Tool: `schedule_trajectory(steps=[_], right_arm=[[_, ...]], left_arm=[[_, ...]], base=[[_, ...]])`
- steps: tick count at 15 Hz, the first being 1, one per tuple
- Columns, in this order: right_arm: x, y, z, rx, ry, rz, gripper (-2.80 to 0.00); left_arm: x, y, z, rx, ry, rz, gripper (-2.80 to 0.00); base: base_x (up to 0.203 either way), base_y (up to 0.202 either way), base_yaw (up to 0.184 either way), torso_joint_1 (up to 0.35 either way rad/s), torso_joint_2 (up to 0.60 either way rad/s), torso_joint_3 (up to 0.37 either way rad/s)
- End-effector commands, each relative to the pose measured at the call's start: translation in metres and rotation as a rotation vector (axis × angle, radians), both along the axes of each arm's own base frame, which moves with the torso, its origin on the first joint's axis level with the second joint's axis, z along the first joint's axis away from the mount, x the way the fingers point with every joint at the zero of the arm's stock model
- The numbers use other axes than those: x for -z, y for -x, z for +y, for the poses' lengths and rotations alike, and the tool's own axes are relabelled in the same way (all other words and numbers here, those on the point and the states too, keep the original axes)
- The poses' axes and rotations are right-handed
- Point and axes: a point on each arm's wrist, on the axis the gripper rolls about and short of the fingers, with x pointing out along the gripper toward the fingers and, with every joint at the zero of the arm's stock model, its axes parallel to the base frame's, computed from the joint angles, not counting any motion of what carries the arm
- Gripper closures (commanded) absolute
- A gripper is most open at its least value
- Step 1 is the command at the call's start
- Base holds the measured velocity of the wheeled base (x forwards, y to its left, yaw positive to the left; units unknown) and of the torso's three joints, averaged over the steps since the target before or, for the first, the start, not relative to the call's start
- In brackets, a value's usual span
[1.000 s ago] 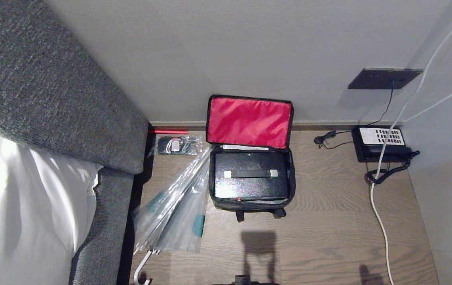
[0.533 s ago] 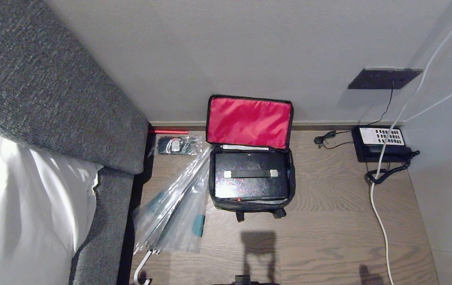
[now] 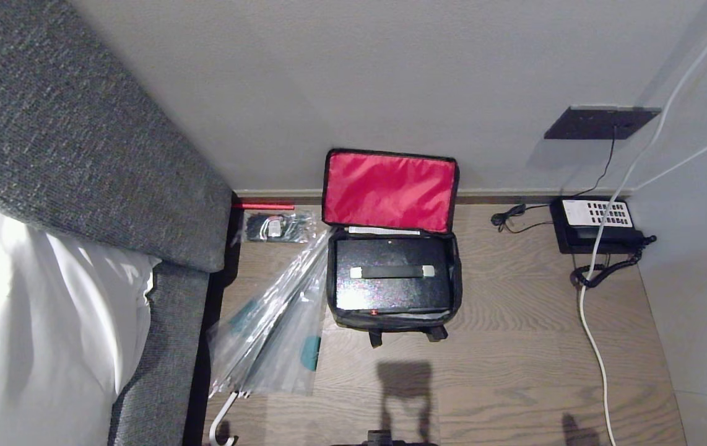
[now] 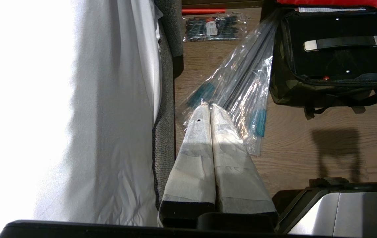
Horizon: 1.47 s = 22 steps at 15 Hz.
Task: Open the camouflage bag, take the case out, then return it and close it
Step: Grip the handle
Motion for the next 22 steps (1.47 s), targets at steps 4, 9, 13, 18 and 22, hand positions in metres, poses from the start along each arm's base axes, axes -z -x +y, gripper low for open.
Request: schedule_trajectory(steps=[4,9,13,18,22], right_arm=[[0.0011,0.0020,0.0000,0.000,0.000,-0.027,0.00],[0.0012,0.0020,0.0000,0.000,0.000,-0.027,0.00],[0.0011,0.0020,0.0000,0.000,0.000,-0.027,0.00],[0.0013,0.0020,0.0000,0.000,0.000,-0.027,0.00],[0.0012,0.0020,0.0000,0.000,0.000,-0.027,0.00]], left_arm=[[0.0004,-0.0001,0.0000,0.000,-0.001,0.001,0.00],[0.0004,-0.0001,0.0000,0.000,0.001,0.001,0.00],[0.0004,-0.0001,0.0000,0.000,0.000,0.001,0.00],[0.0000,0.0000,0.0000,0.000,0.001,0.000,0.00],[0.0001,0.0000,0.0000,0.001,-0.001,0.000,0.00]], base=[[0.000,0.000,0.000,0.000,0.00,0.000],[0.000,0.000,0.000,0.000,0.00,0.000],[0.000,0.000,0.000,0.000,0.00,0.000],[0.000,0.000,0.000,0.000,0.00,0.000],[0.000,0.000,0.000,0.000,0.00,0.000]])
